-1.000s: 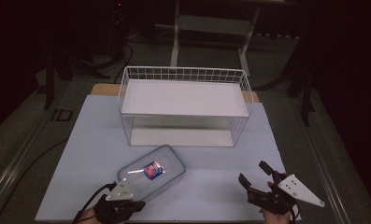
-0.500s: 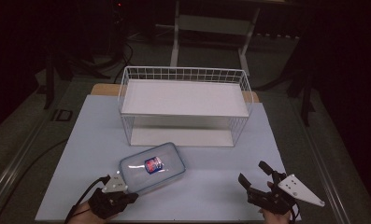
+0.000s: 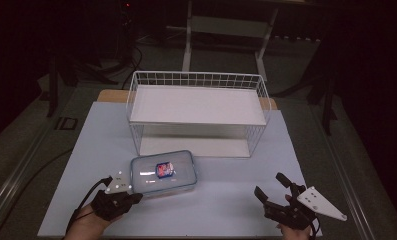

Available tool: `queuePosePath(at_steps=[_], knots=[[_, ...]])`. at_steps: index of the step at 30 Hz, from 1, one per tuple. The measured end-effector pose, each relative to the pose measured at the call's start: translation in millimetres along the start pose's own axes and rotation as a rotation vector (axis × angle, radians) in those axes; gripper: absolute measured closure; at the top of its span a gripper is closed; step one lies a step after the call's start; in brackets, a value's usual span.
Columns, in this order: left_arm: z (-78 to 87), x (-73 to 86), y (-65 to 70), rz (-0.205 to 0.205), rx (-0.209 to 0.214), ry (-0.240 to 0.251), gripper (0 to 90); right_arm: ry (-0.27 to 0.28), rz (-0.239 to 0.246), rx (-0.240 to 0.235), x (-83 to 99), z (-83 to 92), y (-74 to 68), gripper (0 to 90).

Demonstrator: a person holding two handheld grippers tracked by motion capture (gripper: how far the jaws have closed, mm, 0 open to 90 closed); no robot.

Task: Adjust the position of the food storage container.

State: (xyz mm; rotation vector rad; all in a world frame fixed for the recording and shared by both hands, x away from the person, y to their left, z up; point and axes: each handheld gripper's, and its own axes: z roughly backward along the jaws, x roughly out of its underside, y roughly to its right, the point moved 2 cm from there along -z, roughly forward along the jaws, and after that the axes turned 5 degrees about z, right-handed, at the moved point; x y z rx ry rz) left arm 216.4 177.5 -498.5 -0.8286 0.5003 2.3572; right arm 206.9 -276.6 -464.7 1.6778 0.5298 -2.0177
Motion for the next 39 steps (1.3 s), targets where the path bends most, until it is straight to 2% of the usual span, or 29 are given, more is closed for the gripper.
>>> queuePosePath(at_steps=[7, 8, 9, 10, 13, 16, 18, 20, 21, 24, 25, 27, 31, 33, 34, 39], knots=[[-1.4, -4.8, -11.8, 0.001, -0.034, 0.005, 89.4, -0.004, -0.001, -0.006, 0.2, -0.5, -0.7, 12.6], [-1.0, -5.1, -13.4, 0.013, -0.027, 0.005, 89.4, -0.004, -0.001, -0.007, 0.3, -0.7, -0.7, 12.6], [0.4, -5.3, -13.9, 0.031, -0.003, 0.014, 89.3, -0.004, -0.001, -0.008, 0.2, -0.7, -0.7, 12.6], [3.3, -5.9, -14.1, 0.028, -0.002, 0.027, 89.3, -0.004, 0.0, -0.008, 0.1, -0.5, -0.9, 12.6], [16.4, -9.3, -16.9, -0.012, -0.059, 0.072, 89.3, -0.003, 0.004, -0.008, -0.1, -0.4, -1.3, 12.6], [23.1, -10.1, -33.2, 0.019, -0.09, 0.101, 89.3, -0.004, 0.003, -0.013, 0.1, -1.3, -1.7, 12.6], [21.2, -7.5, -49.0, 0.064, -0.092, 0.113, 89.2, -0.002, 0.011, -0.016, -0.1, -1.3, -2.3, 12.6], [16.1, -3.9, -63.5, 0.097, -0.105, 0.123, 89.2, 0.001, 0.013, -0.017, -0.3, -1.1, -2.6, 12.7], [12.6, -2.3, -69.3, 0.105, -0.099, 0.141, 89.2, 0.002, 0.012, -0.019, -0.2, -1.2, -2.5, 12.6], [2.6, 0.6, -81.0, 0.128, -0.1, 0.166, 89.2, -0.001, 0.008, -0.021, 0.1, -1.5, -2.2, 12.6], [-0.5, 0.6, -83.7, 0.141, -0.097, 0.16, 89.1, 0.001, 0.011, -0.021, 0.0, -1.3, -2.1, 12.6], [-6.0, -0.2, -85.9, 0.129, -0.11, 0.158, 89.2, 0.004, 0.011, -0.022, -0.3, -0.8, -2.3, 12.7], [-15.1, -3.5, -84.5, 0.119, -0.09, 0.145, 89.2, 0.002, 0.009, -0.023, 0.1, -1.4, -2.2, 12.6], [-17.9, -5.6, -83.4, 0.137, -0.08, 0.152, 89.2, 0.001, 0.008, -0.023, 0.1, -1.4, -2.0, 12.6], [-18.5, -6.6, -83.2, 0.133, -0.092, 0.152, 89.2, 0.002, 0.009, -0.023, 0.1, -1.3, -1.9, 12.6], [-20.4, -10.1, -85.3, 0.139, -0.092, 0.158, 89.3, -0.001, 0.005, -0.027, 0.3, -1.7, -2.4, 12.6]])
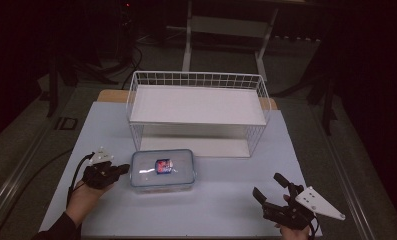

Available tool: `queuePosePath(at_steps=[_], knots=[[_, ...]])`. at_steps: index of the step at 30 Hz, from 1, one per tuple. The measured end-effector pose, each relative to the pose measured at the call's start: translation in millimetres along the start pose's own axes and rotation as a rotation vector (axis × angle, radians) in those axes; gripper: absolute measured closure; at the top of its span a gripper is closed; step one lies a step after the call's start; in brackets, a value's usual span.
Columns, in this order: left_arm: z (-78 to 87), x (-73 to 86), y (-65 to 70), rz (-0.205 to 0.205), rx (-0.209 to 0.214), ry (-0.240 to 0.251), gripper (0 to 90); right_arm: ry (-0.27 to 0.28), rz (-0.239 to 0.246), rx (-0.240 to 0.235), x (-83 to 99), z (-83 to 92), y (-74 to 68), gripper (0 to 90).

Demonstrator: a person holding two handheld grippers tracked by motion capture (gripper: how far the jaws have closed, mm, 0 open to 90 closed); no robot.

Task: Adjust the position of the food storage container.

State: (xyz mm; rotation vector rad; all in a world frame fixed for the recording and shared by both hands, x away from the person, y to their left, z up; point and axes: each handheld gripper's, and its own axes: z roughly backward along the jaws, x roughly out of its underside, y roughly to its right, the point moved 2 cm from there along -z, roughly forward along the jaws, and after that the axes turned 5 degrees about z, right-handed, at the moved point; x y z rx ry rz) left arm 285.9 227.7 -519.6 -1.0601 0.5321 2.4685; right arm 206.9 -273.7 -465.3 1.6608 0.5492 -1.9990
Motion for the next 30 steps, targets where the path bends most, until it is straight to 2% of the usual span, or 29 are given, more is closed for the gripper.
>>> queuePosePath(at_steps=[6, 14, 21, 26, 30], knots=[[-8.5, -5.6, 5.1, -0.001, 0.014, 0.003, 89.3, -0.003, 0.003, -0.002, 0.5, -1.2, -0.5, 12.6], [-24.7, -14.7, 20.9, -0.003, 0.052, 0.0, 89.3, -0.009, -0.002, -0.014, 0.9, -2.0, -0.8, 12.6], [-38.1, -22.4, 39.6, -0.044, 0.082, -0.013, 89.3, -0.009, 0.004, -0.016, 1.0, -2.3, -0.8, 12.6], [-45.7, -26.3, 47.8, -0.054, 0.107, -0.013, 89.3, -0.011, 0.001, -0.017, 1.4, -2.6, -0.4, 12.6], [-49.9, -27.8, 51.4, -0.046, 0.12, -0.008, 89.3, -0.01, 0.002, -0.017, 1.3, -2.3, -0.2, 12.6]])
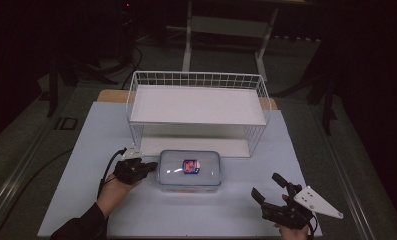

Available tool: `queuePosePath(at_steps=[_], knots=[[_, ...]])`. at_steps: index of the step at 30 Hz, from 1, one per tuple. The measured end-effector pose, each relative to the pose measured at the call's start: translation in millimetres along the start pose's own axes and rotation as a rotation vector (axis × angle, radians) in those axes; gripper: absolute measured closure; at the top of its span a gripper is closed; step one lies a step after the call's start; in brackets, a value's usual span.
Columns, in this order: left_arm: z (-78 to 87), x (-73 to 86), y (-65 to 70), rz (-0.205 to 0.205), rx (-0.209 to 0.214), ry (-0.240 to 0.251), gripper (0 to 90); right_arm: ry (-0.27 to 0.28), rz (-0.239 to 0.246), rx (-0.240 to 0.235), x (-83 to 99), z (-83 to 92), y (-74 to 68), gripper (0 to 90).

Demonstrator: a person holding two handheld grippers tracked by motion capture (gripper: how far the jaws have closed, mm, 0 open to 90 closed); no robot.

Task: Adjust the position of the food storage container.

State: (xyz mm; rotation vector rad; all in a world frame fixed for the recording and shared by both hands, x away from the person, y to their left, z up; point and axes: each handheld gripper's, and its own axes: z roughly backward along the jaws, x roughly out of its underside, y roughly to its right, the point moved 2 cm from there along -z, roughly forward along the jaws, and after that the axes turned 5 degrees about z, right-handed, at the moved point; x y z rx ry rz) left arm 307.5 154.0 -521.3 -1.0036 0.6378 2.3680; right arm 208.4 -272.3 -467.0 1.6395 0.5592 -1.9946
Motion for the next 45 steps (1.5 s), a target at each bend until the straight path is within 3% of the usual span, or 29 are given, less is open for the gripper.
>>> queuePosePath(at_steps=[14, 25, 29, 31, 34, 36, 40, 41, 43, 45], knots=[[-9.7, -3.4, 9.0, 0.004, 0.05, 0.009, 89.2, -0.015, 0.002, -0.002, 1.1, -2.2, -0.5, 12.6], [-14.3, -4.3, 13.3, -0.014, 0.056, -0.006, 88.5, -0.023, 0.004, -0.001, 1.6, -2.7, -0.7, 12.6], [-6.0, -7.3, 12.3, -0.004, 0.045, 0.01, 75.6, -0.022, 0.001, 0.0, 1.7, -2.1, 0.0, 12.6], [0.4, -10.8, 11.8, 0.008, 0.035, 0.0, 60.4, -0.022, 0.002, 0.0, 1.9, -2.2, 0.4, 12.6], [9.3, -14.1, 11.4, 0.009, 0.04, 0.008, 45.7, -0.023, 0.001, 0.0, 1.7, -2.1, -0.3, 12.6], [15.2, -15.1, 13.2, 0.016, 0.091, 0.011, 34.3, -0.023, 0.004, 0.0, 1.7, -2.4, -0.8, 12.6], [17.2, -17.1, 16.5, 0.04, 0.155, 0.022, 9.4, -0.028, 0.009, 0.002, 2.1, -3.5, -1.2, 12.6], [17.2, -17.1, 16.5, 0.04, 0.155, 0.022, 5.1, -0.028, 0.009, 0.002, 2.1, -3.5, -1.2, 12.6], [14.1, -19.0, 15.1, 0.086, 0.175, 0.033, 1.0, -0.04, 0.012, -0.008, 3.2, -5.0, -1.8, 12.5], [7.7, -20.8, 9.6, 0.153, 0.143, 0.028, 1.0, -0.049, 0.014, -0.023, 3.8, -5.8, -1.3, 10.7]])
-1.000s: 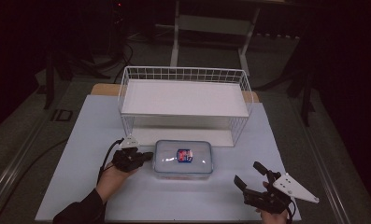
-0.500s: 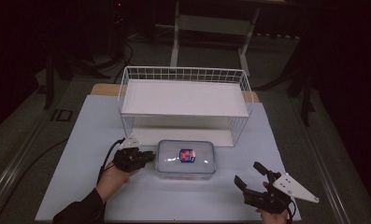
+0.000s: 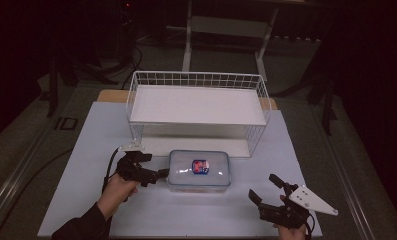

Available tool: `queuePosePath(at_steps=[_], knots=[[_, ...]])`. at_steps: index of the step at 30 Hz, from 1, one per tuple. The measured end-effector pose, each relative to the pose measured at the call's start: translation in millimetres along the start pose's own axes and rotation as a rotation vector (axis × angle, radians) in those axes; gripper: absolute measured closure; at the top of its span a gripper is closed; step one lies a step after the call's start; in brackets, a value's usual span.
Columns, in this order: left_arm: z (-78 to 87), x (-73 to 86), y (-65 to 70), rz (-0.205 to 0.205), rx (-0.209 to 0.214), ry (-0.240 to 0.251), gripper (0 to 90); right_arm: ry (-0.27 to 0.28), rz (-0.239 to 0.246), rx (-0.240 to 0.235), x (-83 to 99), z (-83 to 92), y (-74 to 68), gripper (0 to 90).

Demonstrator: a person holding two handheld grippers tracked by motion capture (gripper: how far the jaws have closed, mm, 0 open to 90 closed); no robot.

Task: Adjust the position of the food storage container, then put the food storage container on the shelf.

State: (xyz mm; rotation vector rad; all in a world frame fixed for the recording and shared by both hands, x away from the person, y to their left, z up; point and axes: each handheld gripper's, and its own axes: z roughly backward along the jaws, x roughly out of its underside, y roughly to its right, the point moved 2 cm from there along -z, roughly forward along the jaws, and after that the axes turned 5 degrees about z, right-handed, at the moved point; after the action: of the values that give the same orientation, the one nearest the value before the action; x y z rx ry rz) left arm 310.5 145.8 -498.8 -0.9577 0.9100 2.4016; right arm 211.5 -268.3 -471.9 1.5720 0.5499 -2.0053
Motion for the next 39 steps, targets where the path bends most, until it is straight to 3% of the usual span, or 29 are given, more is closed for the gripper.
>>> queuePosePath(at_steps=[2, 4, 6, 16, 22, 24, 28, 29, 31, 34, 39], knots=[[-1.7, -0.4, -1.6, 0.011, -0.01, -0.003, 1.1, -0.013, 0.016, 0.014, 0.5, -0.9, -0.6, 10.6], [-6.3, -1.5, -5.8, 0.057, -0.013, -0.012, 1.9, -0.012, 0.024, 0.017, 0.3, -1.4, -1.3, 10.6], [-12.5, -3.7, -11.2, 0.14, 0.017, -0.027, 4.0, -0.012, 0.042, 0.018, -0.5, -3.4, -4.6, 10.6], [-31.6, -4.9, -25.0, 0.376, 0.153, -0.163, 7.1, 0.03, 0.098, 0.028, -4.0, -3.7, -13.6, 10.7], [-43.0, -0.9, -32.4, 0.461, 0.215, -0.227, 17.5, 0.057, 0.122, 0.011, -6.4, -1.5, -20.3, 10.7], [-44.1, 0.3, -34.1, 0.48, 0.231, -0.231, 27.2, 0.057, 0.126, 0.014, -6.8, -1.7, -22.4, 10.7], [-45.7, 2.1, -37.5, 0.54, 0.33, -0.242, 41.4, 0.053, 0.109, -0.001, -5.8, -2.0, -22.1, 10.7], [-45.6, 1.9, -36.8, 0.541, 0.336, -0.247, 45.5, 0.05, 0.098, -0.002, -5.4, -2.5, -21.7, 10.7], [-43.2, -0.6, -34.2, 0.519, 0.318, -0.251, 47.6, 0.036, 0.089, -0.02, -4.6, -3.2, -21.0, 11.0], [-42.8, -0.4, -34.7, 0.503, 0.325, -0.253, 49.6, 0.018, 0.073, -0.032, -4.2, -5.7, -19.8, 14.7], [-37.5, -0.5, -31.1, 0.438, 0.337, -0.246, 52.4, -0.045, 0.062, -0.064, -5.0, -14.8, -15.7, 28.3]])
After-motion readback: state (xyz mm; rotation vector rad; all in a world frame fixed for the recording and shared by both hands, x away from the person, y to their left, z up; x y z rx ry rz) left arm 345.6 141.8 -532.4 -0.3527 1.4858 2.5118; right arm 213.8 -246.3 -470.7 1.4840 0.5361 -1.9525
